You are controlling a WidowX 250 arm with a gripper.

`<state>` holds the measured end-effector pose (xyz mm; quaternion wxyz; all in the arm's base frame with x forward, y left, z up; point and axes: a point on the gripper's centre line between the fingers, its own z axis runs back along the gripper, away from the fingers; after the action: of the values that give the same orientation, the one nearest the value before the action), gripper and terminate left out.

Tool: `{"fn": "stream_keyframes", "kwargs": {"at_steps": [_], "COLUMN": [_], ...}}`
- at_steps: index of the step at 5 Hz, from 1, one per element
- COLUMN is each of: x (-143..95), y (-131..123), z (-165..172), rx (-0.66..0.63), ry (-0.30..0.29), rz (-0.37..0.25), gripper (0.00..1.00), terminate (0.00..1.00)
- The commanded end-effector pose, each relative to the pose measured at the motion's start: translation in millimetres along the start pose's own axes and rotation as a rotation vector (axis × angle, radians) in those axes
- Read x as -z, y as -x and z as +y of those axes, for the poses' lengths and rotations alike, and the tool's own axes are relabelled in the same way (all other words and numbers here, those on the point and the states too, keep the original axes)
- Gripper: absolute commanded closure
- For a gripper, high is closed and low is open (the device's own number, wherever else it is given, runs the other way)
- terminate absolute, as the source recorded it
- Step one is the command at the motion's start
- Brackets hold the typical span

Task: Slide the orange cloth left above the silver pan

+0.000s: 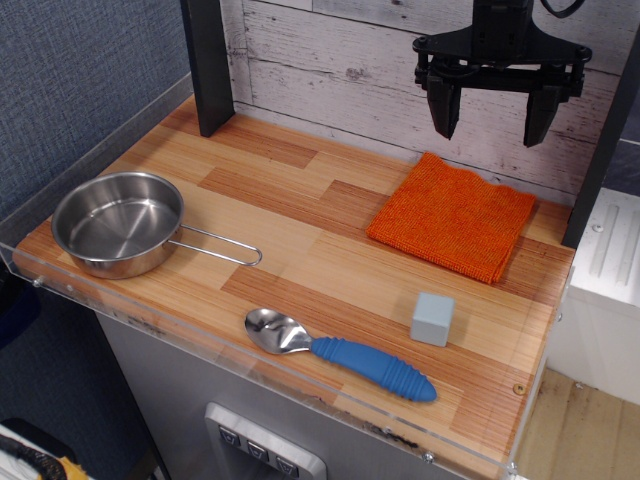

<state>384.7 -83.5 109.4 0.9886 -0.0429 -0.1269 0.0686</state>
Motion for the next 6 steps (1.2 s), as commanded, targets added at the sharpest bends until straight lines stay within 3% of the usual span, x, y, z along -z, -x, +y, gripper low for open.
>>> {"fn": "stream_keyframes", "kwargs": {"at_steps": [1,4,6], "x": [0,67,91], "y": [0,23,21], "z": [0,26,26], "rx": [0.000,-0.021,-0.006], "ry": [0.000,-0.012,-0.045], "rz": [0.000,0.128,0.156], "gripper": [0.00,0.00,0.00], "terminate": [0.00,0.00,0.00]}}
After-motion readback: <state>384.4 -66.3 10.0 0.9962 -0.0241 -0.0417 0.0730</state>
